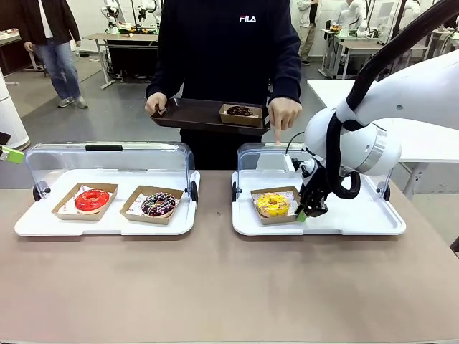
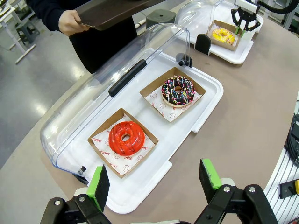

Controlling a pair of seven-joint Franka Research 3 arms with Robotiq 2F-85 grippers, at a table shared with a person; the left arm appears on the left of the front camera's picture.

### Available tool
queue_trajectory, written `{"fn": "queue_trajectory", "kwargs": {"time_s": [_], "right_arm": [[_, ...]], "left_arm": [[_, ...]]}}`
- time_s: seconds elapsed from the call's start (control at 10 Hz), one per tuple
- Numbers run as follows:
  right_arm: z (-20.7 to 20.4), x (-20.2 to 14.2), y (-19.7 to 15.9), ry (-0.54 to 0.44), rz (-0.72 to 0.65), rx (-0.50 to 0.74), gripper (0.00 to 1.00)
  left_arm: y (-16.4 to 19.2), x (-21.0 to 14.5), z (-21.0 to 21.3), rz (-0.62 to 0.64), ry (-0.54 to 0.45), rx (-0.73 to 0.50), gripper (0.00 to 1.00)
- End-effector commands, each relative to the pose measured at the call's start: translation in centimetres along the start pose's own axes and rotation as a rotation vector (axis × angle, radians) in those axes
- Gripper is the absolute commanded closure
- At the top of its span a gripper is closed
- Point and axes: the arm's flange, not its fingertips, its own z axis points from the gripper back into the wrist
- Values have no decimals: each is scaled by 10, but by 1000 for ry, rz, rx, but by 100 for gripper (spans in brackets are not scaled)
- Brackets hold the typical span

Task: Provide the desired donut to the person.
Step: Pick up and lift the Paper togo box containing the Donut pointed at by the person.

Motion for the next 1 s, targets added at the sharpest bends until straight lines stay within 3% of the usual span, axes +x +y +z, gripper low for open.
{"fn": "queue_trajectory", "kwargs": {"time_s": [0.0, 0.4, 0.7, 0.9], "right_arm": [[0, 0, -5, -10, 12, 20, 100], [27, 1, 8, -57, 1, 34, 100], [96, 19, 50, -171, 28, 25, 100], [134, 39, 90, -193, 73, 52, 100]], "left_arm": [[1, -1, 0, -2, -8, -6, 0], [1, -1, 0, -2, -8, -6, 0], [1, -1, 0, -2, -8, -6, 0], [1, -1, 0, -2, -8, -6, 0]]}}
